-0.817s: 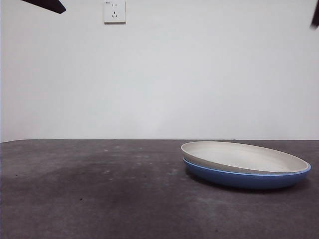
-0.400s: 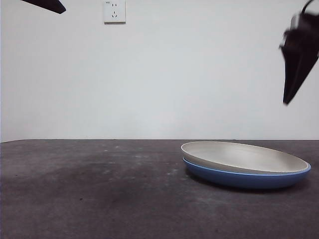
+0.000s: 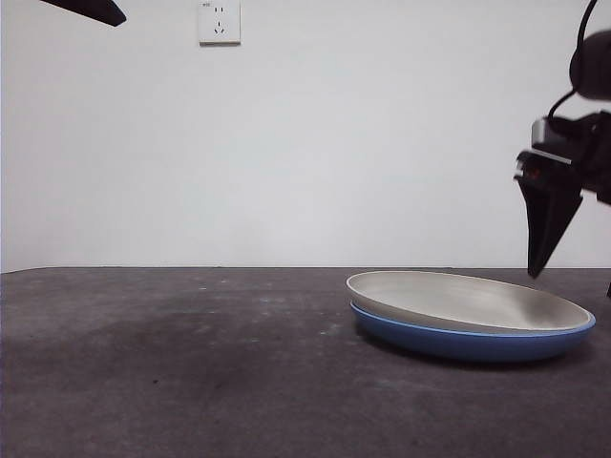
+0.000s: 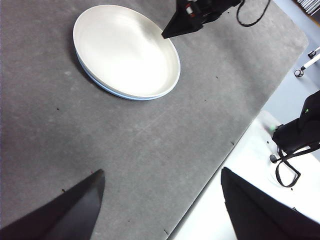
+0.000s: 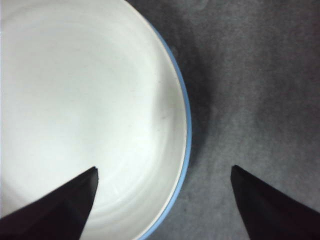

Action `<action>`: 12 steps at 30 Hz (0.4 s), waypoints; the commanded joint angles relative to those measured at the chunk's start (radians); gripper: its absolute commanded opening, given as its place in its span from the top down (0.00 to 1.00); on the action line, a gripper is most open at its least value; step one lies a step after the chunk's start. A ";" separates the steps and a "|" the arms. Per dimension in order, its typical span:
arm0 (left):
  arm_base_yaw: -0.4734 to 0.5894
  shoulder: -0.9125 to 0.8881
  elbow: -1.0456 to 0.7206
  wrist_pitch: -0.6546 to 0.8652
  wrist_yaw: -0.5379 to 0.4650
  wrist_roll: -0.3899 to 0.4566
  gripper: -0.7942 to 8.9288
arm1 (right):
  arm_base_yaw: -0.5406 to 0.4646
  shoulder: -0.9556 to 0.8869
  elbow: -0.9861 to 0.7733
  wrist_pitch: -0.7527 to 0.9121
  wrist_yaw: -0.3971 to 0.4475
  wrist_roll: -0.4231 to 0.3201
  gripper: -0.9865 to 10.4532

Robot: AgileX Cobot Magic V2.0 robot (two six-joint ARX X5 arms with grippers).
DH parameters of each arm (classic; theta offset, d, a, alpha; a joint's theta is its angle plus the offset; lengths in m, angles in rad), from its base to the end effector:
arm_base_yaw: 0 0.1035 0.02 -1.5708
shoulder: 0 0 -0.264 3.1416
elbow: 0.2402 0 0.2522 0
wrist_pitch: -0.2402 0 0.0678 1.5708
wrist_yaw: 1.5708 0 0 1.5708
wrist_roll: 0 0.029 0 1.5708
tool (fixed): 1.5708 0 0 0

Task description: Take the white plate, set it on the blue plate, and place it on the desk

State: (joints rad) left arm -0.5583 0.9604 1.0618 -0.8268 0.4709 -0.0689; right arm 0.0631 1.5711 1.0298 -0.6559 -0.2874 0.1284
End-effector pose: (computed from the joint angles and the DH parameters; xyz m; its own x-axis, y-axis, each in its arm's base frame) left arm 0.1426 -0.1046 0.3422 0.3252 -0.7380 -0.5912 0.7195 0.5988 -0.3518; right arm 0.2947 0.0269 0.2037 0.3314 0.3050 -0.8928 -0.0434 0.9502 0.3085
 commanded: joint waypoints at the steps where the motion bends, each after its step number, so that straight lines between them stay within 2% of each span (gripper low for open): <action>1: -0.005 0.006 0.008 0.011 0.003 0.009 0.53 | 0.000 0.048 0.017 0.021 -0.006 -0.011 0.59; 5: -0.005 0.006 0.008 0.011 0.003 0.009 0.53 | 0.000 0.087 0.017 0.046 -0.027 -0.009 0.61; 12: -0.005 0.006 0.008 0.011 0.003 0.008 0.53 | 0.000 0.122 0.017 0.068 -0.028 -0.009 0.76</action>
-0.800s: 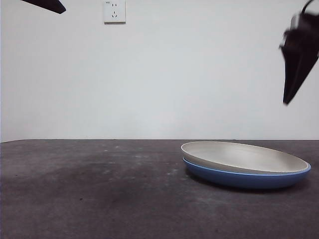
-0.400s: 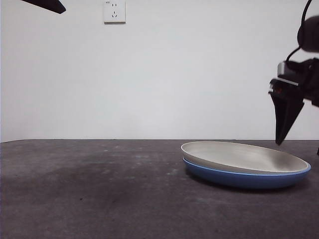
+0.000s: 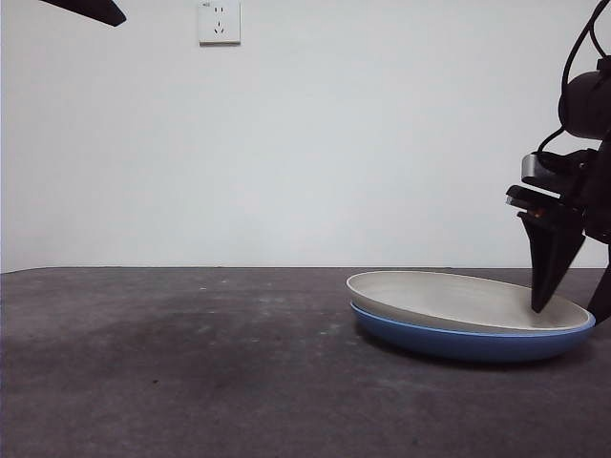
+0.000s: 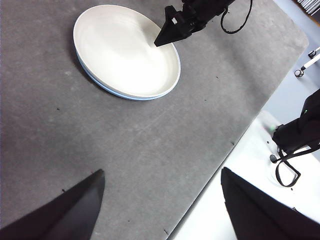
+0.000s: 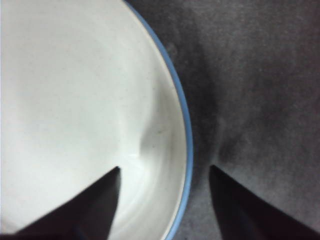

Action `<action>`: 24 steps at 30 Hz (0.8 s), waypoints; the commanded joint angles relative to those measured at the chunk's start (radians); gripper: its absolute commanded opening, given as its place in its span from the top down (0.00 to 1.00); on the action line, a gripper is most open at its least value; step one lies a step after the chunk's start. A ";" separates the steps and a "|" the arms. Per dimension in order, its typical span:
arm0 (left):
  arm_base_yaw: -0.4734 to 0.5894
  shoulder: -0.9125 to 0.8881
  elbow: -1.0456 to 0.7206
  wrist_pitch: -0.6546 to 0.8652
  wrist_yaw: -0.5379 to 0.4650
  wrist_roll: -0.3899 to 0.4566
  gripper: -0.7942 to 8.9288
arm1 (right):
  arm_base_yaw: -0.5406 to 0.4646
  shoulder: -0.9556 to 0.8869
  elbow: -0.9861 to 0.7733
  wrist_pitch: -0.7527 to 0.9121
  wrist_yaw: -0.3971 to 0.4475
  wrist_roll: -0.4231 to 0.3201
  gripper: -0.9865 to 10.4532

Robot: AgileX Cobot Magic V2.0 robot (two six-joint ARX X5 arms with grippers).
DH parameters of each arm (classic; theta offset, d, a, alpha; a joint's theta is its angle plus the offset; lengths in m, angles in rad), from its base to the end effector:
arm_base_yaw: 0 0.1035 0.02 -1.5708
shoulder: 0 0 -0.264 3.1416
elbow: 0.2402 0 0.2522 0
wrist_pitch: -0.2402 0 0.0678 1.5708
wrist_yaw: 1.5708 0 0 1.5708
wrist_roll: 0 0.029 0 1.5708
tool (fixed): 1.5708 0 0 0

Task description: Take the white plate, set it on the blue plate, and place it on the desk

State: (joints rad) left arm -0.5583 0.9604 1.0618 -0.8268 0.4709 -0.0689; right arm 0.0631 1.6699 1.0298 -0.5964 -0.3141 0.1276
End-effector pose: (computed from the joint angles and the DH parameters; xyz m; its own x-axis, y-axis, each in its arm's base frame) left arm 0.1426 -0.1046 0.3422 0.3252 -0.7380 -0.5912 0.7195 0.5988 -0.3518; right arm 0.3085 0.0285 0.1779 0.2920 0.3280 -0.8984 -0.0399 0.9427 0.3312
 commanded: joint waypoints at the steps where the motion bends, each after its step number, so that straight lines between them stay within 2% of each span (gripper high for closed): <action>1: -0.005 0.006 0.008 0.011 0.003 0.008 0.53 | 0.000 0.023 0.017 0.013 0.002 -0.008 0.79; 9: -0.005 0.006 0.008 0.010 0.003 0.008 0.53 | -0.008 0.023 0.017 0.016 0.042 0.004 0.90; 17: -0.005 0.006 0.008 0.008 0.003 0.005 0.53 | -0.008 0.009 0.017 0.018 0.052 0.004 0.90; 24: -0.005 0.006 0.008 0.004 0.003 0.005 0.53 | -0.008 -0.103 0.018 0.028 0.033 0.023 0.90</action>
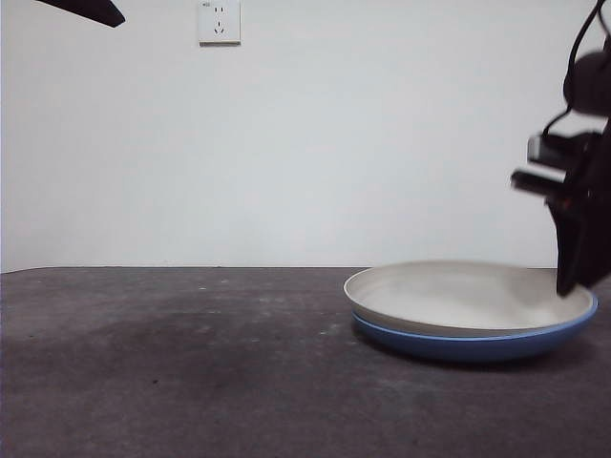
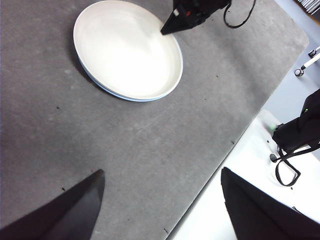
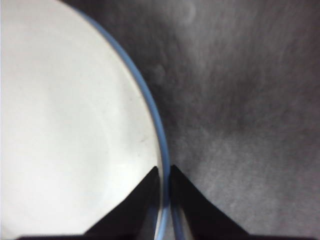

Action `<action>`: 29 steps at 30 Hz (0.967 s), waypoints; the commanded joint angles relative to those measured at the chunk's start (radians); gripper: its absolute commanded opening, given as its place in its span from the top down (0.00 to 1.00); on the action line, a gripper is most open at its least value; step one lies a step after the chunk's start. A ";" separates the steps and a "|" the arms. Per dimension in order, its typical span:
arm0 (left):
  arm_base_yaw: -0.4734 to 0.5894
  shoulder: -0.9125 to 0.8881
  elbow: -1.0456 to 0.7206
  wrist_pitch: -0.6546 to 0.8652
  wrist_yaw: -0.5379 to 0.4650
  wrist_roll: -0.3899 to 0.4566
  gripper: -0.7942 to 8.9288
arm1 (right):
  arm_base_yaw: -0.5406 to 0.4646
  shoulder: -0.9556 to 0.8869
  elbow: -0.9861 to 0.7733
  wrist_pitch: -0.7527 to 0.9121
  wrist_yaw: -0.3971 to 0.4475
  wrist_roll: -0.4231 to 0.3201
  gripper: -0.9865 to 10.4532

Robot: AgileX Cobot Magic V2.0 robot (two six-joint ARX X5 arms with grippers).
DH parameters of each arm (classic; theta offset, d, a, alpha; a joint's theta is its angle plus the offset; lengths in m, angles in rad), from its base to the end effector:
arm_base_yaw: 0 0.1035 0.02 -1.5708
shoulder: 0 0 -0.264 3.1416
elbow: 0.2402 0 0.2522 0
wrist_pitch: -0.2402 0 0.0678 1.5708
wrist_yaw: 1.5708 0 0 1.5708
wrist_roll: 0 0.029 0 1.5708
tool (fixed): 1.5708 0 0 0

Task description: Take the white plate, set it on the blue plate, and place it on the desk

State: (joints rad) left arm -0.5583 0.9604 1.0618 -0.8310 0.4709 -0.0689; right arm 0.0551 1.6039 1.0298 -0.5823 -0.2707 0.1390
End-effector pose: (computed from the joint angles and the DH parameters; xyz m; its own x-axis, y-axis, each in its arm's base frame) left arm 0.1424 -0.1045 0.3419 0.3231 -0.7367 -0.5940 0.7182 0.5996 -0.3530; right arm 0.3047 0.0246 0.1971 0.3727 0.2884 -0.8820 -0.0324 0.9540 0.2982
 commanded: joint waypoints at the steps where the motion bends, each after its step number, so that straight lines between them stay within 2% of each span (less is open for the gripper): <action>1: -0.005 0.006 0.008 0.008 0.003 0.005 0.53 | 0.000 -0.061 0.018 0.015 -0.023 0.016 0.90; 6: -0.005 0.006 0.008 0.009 0.003 0.005 0.53 | 0.002 -0.163 0.018 0.022 -0.072 0.047 0.90; 12: -0.005 0.006 0.008 0.009 0.003 0.005 0.53 | 0.035 -0.232 0.019 0.029 -0.091 0.093 0.90; 21: -0.005 0.006 0.008 0.009 0.003 0.005 0.53 | 0.180 -0.215 0.019 0.110 -0.080 0.188 0.90; 29: -0.005 0.006 0.008 0.009 0.003 0.005 0.53 | 0.299 -0.101 0.020 0.221 -0.051 0.271 0.90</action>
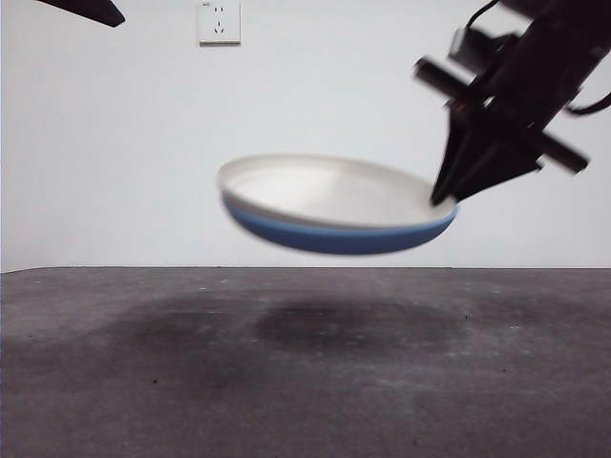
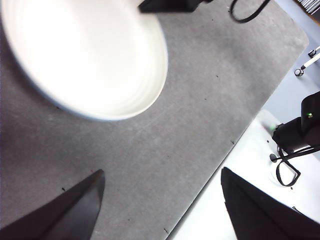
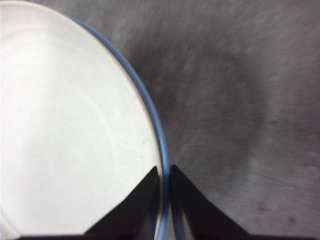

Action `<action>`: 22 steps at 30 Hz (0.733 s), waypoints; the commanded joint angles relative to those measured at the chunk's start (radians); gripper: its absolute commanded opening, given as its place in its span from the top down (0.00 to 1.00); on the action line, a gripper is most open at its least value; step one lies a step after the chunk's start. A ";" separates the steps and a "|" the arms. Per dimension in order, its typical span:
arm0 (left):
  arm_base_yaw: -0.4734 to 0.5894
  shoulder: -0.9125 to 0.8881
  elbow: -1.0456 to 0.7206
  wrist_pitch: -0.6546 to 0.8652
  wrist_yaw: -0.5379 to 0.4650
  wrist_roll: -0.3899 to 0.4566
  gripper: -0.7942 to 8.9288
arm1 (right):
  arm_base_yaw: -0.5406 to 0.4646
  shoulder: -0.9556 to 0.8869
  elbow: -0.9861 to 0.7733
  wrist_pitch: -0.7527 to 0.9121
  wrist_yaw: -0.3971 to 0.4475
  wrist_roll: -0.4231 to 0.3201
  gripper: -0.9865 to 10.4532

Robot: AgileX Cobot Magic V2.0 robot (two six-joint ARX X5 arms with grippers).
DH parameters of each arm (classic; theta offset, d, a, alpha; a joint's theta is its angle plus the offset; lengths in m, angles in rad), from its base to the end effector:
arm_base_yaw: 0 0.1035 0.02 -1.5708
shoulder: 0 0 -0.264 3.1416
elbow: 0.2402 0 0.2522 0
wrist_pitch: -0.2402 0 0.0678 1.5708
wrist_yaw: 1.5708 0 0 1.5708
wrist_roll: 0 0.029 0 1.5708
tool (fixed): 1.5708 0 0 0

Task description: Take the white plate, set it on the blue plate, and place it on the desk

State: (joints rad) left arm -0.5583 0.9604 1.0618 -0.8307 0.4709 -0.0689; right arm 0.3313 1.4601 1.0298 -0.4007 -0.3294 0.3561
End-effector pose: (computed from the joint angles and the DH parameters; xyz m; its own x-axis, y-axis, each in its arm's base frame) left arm 0.1424 -0.1045 0.3419 0.3232 -0.7368 -0.5938 0.7183 0.5996 -0.3529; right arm 0.2832 0.1073 0.2479 0.4980 0.5134 -0.6989 -0.2382 0.8559 0.4590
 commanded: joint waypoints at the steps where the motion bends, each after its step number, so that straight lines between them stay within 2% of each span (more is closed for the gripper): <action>1: -0.005 0.006 0.008 0.008 0.003 0.005 0.53 | 0.034 0.063 0.020 0.054 0.018 0.059 0.90; 13: -0.005 0.006 0.008 0.008 0.003 0.005 0.53 | 0.066 0.264 0.020 0.141 0.043 0.095 0.90; 22: -0.005 0.006 0.008 0.008 0.003 0.004 0.53 | 0.066 0.299 0.020 0.160 0.043 0.097 0.90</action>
State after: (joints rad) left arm -0.5583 0.9604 1.0618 -0.8310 0.4709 -0.0689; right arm 0.3920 1.7367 1.0298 -0.2546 -0.2844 0.4362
